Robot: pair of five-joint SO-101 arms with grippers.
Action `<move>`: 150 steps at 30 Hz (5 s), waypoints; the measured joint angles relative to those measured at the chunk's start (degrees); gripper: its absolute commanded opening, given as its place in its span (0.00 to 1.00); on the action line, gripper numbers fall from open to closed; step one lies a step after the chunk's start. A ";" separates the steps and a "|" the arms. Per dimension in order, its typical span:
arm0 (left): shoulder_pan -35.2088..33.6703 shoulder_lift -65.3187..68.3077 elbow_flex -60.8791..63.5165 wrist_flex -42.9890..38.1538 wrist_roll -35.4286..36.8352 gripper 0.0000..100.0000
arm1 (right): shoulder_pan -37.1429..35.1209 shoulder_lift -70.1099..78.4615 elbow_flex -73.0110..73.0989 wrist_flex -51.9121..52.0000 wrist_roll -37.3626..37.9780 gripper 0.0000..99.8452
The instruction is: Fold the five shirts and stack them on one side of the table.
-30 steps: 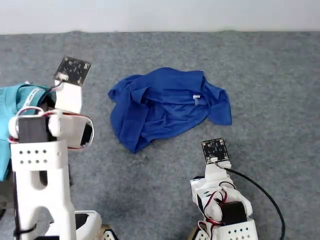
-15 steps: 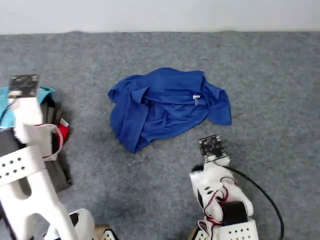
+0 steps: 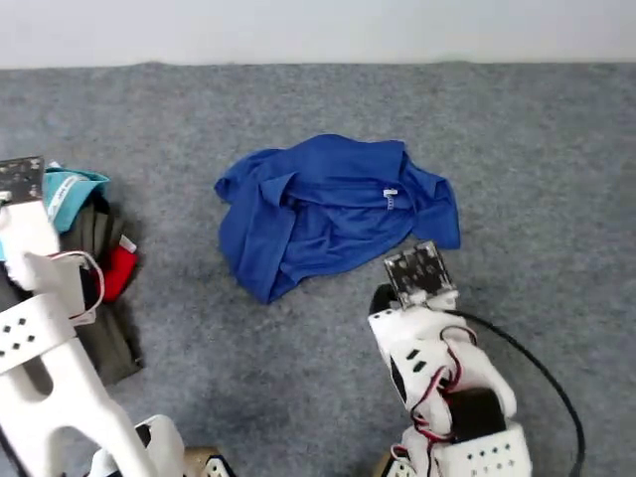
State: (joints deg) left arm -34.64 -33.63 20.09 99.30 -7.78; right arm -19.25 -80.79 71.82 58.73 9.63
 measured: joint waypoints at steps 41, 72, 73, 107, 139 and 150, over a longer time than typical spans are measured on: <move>-8.35 0.00 0.00 0.00 0.00 0.06 | -25.23 121.85 -96.62 16.97 25.32 0.18; -2.90 0.00 0.00 0.00 0.00 0.06 | -6.86 95.12 -106.02 41.76 27.69 0.01; -1.49 0.00 0.00 0.00 0.00 0.06 | -5.71 91.96 -103.47 41.76 28.13 0.01; 40.70 0.00 8.70 -12.13 -3.34 0.06 | 49.85 54.86 -48.79 23.30 50.73 0.01; 49.49 63.56 -29.71 -17.85 -13.01 0.23 | 50.20 54.86 -43.87 20.92 48.88 0.01; 50.37 75.16 -41.14 -15.56 -11.52 0.23 | 50.20 54.86 -43.87 20.92 48.88 0.01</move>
State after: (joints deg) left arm 15.74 41.54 -21.05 83.74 -19.30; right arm 30.95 -25.93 27.96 79.65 58.51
